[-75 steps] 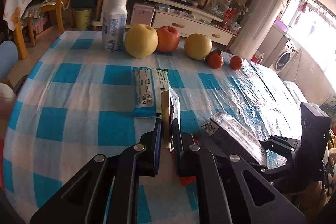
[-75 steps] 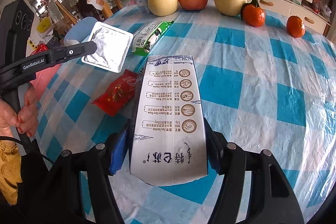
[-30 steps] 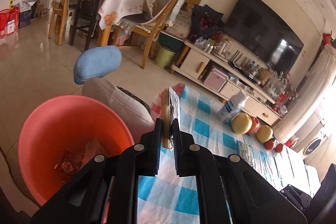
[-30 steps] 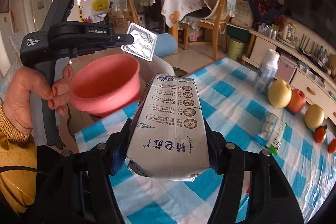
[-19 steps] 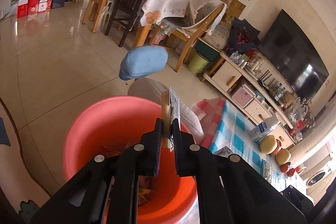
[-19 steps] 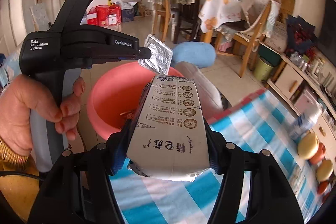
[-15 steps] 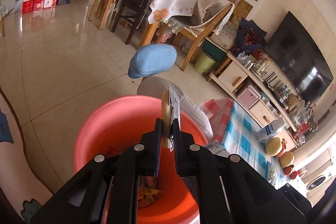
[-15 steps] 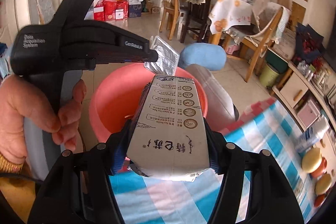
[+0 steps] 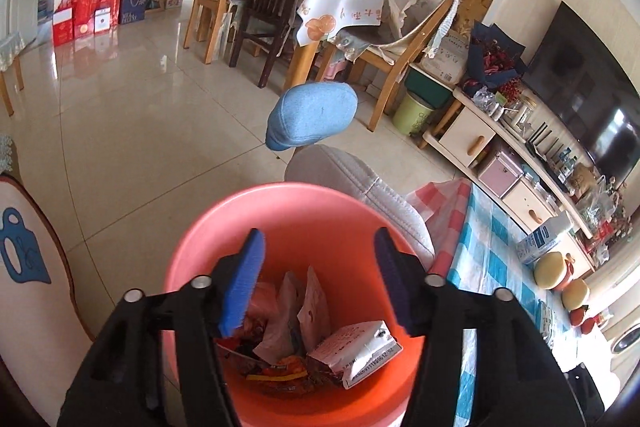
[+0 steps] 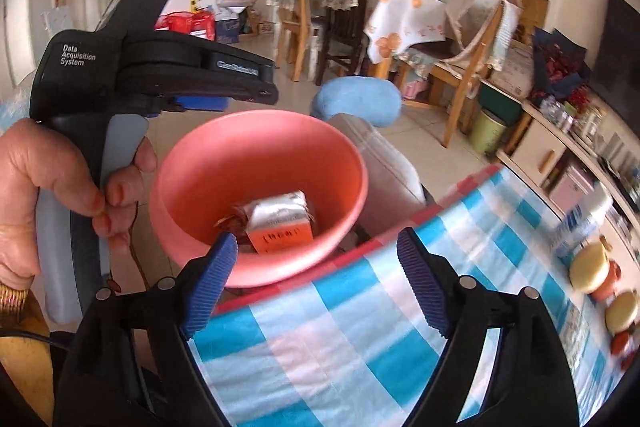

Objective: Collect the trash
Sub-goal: 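Carry both held items over the pink bucket and open both tools to drop them, then bring both tools back over the table toward the red snack bag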

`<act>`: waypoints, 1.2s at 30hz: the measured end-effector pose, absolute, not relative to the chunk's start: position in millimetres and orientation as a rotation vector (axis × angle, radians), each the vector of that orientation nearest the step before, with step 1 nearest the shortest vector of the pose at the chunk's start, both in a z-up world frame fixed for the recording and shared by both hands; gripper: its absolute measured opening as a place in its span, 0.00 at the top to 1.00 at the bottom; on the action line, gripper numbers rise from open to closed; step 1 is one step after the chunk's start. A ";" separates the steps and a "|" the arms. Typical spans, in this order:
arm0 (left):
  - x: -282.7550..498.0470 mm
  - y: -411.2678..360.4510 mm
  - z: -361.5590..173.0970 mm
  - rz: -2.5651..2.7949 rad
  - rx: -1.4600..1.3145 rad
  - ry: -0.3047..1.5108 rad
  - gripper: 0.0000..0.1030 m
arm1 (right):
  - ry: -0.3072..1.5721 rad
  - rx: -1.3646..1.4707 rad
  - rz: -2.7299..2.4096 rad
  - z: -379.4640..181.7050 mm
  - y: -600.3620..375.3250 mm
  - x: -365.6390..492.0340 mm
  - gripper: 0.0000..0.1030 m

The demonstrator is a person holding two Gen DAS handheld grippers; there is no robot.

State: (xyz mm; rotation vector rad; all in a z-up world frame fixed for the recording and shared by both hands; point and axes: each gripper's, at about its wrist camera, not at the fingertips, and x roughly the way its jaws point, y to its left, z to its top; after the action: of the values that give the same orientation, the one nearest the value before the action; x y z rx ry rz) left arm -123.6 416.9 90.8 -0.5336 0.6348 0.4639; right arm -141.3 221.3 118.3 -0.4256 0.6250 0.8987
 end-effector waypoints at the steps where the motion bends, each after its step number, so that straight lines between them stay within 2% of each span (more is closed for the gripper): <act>1: -122.2 412.2 92.3 0.460 -0.519 0.632 0.33 | 0.633 -0.405 0.878 119.5 212.2 -140.3 0.18; 3: -117.4 403.1 94.2 0.453 -0.496 0.634 0.31 | 0.644 -0.360 0.851 122.3 193.5 -138.0 0.16; 6: -113.8 392.5 95.0 0.451 -0.477 0.631 0.23 | 0.663 -0.311 0.804 122.9 167.7 -135.0 0.14; 10: -107.9 374.7 96.5 0.434 -0.435 0.631 0.19 | 0.682 -0.273 0.752 121.2 136.6 -134.4 0.13; 17: -101.2 344.7 99.2 0.378 -0.366 0.610 0.18 | 0.719 -0.230 0.673 110.9 86.6 -139.5 0.13; 31: -98.6 260.5 105.0 0.173 -0.291 0.406 0.17 | 0.677 -0.104 0.579 115.3 4.4 -133.1 0.09; 36: -86.7 223.8 105.6 0.102 -0.225 0.453 0.17 | 0.647 -0.044 0.540 122.7 -26.5 -127.5 0.06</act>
State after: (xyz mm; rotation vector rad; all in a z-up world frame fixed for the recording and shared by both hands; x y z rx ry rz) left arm -86.7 223.8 105.6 -0.2248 0.4532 0.1023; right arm -127.5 -26.5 122.7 -0.0444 0.6466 0.5398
